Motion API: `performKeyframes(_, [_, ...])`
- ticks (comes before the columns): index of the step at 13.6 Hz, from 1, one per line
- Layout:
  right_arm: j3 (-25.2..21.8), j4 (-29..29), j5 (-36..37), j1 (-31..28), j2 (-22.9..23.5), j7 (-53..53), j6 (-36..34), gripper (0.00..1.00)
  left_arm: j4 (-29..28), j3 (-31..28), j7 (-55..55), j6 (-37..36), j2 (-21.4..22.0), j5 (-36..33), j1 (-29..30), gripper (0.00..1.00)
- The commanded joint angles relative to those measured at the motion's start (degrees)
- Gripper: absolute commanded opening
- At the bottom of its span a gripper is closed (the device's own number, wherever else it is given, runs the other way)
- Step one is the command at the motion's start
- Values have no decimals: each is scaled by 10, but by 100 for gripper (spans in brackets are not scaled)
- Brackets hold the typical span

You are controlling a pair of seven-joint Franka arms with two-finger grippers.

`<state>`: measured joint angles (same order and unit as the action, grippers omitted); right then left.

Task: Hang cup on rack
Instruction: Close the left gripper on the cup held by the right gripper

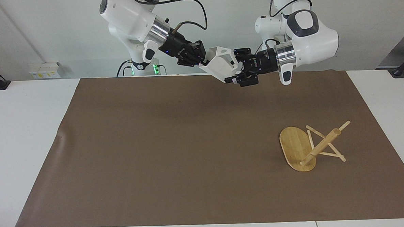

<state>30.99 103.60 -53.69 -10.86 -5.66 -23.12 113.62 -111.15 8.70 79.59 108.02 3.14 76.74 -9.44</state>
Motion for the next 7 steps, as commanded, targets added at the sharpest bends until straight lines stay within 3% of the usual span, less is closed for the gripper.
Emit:
performKeyframes(1, [4,1,-11,2,-3,-11,7,99,1,-1,13,-15,6,-9,-1,0])
performKeyframes(7, [4,1,-11,2,-3,-13,8,100,-2,-7,40,-75,22,-79,21,0])
